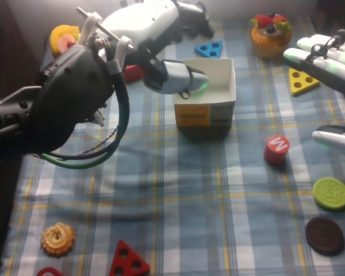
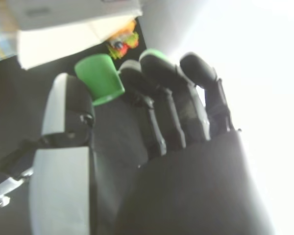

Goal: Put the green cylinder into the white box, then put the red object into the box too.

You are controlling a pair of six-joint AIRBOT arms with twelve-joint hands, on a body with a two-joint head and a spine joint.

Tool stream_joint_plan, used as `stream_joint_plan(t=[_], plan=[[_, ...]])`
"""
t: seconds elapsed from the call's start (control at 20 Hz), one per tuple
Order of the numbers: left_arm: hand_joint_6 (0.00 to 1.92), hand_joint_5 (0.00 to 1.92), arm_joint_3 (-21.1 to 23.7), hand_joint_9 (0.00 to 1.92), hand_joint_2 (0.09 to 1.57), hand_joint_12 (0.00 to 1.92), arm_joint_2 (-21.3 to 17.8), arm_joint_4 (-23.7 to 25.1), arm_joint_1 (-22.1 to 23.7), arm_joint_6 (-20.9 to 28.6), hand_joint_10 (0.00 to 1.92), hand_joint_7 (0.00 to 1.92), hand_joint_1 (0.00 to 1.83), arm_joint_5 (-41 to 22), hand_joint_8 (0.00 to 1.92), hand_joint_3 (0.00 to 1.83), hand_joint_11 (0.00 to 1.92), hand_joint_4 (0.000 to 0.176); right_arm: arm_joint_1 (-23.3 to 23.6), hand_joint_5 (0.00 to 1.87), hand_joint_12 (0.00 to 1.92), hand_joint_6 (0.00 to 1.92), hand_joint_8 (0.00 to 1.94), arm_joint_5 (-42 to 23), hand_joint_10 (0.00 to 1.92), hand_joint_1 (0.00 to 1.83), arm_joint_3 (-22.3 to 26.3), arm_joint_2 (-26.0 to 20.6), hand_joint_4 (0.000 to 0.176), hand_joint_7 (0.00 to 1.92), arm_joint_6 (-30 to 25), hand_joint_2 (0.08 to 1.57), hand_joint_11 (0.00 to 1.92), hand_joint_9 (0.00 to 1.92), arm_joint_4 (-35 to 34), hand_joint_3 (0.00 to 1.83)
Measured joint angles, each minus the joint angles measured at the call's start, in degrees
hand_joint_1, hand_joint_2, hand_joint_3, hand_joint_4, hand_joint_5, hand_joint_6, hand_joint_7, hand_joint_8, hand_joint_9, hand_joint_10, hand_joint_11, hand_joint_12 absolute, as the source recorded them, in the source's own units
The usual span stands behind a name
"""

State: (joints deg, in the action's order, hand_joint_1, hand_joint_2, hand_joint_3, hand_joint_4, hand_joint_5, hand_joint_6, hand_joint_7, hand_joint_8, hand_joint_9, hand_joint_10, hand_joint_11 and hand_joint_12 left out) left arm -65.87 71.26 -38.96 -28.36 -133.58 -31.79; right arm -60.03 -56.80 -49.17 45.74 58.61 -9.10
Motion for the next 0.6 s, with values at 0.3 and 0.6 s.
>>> stream_joint_plan(t=[0.3,0.6], plan=[[0.08,0.29,4.5,0.02,1.33,0.89,-3.8,3.3,0.0,2.2,0.42,0.24,0.46,-3.5,0.02,0.01,0.0,0.048,0.0,0.01,1.22,0.0,0.01,0.1,0.2,0.63,-0.5,0.6,0.0,0.11,-1.3,1.29,0.0,0.06,1.1,0.0],[0.05,0.46,10.9,0.03,1.35,1.53,-12.1,10.0,-6.1,21.6,0.75,0.36,0.53,-14.7,0.01,0.0,0.0,0.0,0.9,0.08,1.54,0.03,0.02,3.8,0.57,0.74,-2.3,2.4,0.0,0.19,-1.4,1.26,0.0,0.0,1.8,0.0]])
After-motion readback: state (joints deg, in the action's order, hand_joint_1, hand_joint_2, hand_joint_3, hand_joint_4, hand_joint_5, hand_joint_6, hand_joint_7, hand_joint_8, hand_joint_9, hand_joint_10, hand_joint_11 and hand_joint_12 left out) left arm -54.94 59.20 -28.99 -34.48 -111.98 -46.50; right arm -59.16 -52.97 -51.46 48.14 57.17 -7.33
